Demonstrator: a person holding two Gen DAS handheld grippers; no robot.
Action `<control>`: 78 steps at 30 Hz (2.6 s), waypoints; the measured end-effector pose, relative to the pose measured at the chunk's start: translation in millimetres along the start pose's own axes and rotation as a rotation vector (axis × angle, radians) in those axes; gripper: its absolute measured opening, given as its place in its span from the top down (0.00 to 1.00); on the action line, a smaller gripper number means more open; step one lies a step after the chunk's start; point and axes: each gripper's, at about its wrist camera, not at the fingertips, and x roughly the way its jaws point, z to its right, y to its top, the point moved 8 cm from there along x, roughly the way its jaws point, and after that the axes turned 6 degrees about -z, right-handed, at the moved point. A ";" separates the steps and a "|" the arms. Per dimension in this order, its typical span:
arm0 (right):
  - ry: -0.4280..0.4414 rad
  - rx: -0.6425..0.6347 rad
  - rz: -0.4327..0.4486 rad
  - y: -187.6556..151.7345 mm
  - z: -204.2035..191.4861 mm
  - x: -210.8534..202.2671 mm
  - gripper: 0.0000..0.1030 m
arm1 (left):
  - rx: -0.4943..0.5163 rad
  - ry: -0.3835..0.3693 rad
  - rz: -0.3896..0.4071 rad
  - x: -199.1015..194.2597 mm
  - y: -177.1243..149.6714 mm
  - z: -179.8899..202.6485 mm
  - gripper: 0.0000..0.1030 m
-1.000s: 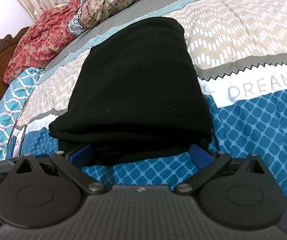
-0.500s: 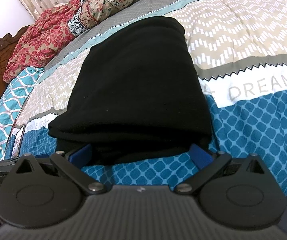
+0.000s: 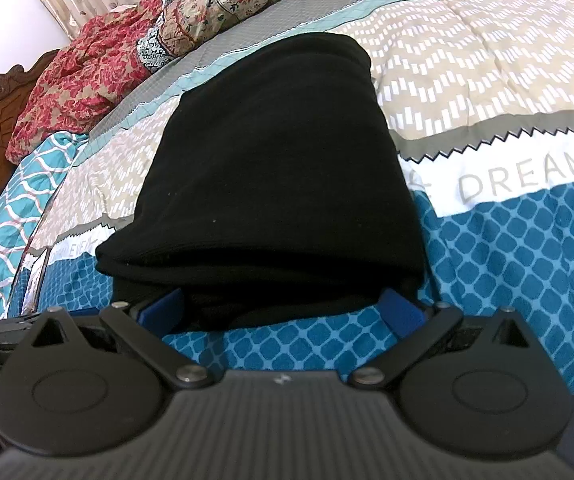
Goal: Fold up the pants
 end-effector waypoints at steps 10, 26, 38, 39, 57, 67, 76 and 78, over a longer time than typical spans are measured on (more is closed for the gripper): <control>0.000 -0.001 0.004 -0.4 1.3 -0.2 0.00 | 0.000 0.000 0.007 0.5 -1.6 -1.4 0.00; 0.002 0.003 0.008 1.6 1.3 -2.6 0.00 | -0.004 -0.001 0.012 -0.1 -2.4 -1.1 0.00; 0.012 0.004 0.004 3.0 1.8 -5.4 0.00 | 0.010 0.001 -0.003 -3.0 -0.8 -0.5 0.00; 0.016 0.006 0.000 3.2 2.0 -6.6 0.00 | 0.014 0.007 -0.007 -4.7 -0.8 -0.5 0.00; 0.131 -0.186 0.099 2.6 -46.7 -42.1 0.03 | -0.018 0.091 0.045 -37.6 23.6 -20.3 0.00; 0.112 -0.170 0.210 24.7 -34.6 -60.7 0.27 | -0.026 0.094 0.018 -28.6 32.6 -18.6 0.00; 0.055 -0.021 0.248 56.1 25.0 -63.2 0.32 | 0.004 -0.003 0.051 -24.6 68.3 -10.4 0.00; 0.057 0.016 0.242 61.9 36.3 -59.9 0.32 | -0.023 -0.053 0.061 -24.3 79.0 -12.6 0.00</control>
